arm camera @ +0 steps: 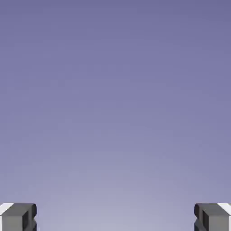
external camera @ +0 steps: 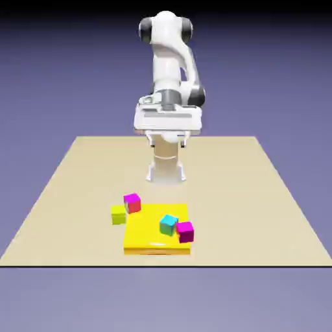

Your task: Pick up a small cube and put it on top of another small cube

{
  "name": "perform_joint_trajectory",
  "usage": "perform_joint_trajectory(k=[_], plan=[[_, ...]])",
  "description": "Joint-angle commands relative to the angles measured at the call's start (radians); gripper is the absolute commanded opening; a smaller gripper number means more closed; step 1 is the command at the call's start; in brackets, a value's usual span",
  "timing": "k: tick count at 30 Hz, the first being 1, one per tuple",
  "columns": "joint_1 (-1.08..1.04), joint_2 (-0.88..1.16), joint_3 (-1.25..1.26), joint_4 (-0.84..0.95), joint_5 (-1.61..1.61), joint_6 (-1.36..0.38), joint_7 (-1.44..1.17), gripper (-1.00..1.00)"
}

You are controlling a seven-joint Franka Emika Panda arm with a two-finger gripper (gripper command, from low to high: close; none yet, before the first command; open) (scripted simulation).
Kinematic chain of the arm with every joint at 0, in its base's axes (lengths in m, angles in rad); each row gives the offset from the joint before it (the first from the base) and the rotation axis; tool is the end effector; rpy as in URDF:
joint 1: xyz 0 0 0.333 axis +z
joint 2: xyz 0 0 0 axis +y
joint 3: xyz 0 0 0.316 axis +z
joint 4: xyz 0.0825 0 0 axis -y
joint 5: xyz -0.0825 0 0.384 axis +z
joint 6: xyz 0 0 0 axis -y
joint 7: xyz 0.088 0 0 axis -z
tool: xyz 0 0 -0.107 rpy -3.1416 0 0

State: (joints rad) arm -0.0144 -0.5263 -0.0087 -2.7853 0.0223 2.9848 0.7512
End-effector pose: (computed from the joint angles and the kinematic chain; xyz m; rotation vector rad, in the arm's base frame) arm 0.3983 -0.0108 0.4459 -2.4990 1.0499 -0.9536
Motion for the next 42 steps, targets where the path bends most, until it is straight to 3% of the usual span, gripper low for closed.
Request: perform_joint_trajectory(k=[1, 27, 32, 33, 37, 42], plan=[[-0.022, 0.036, -0.007, 0.021, 0.019, -0.043, 0.008, 0.0], [-0.589, 0.974, -0.194, 0.551, 0.498, -1.164, 0.227, 0.0], [-0.567, 1.053, -0.15, 0.48, 0.574, -1.023, 0.175, 0.0], [-0.567, 1.053, -0.15, 0.48, 0.574, -1.023, 0.175, -1.0], [-0.587, 0.981, -0.191, 0.546, 0.504, -1.153, 0.223, -1.0], [-0.422, 0.972, -0.023, 0.723, 0.497, -1.259, 0.412, -1.0]])
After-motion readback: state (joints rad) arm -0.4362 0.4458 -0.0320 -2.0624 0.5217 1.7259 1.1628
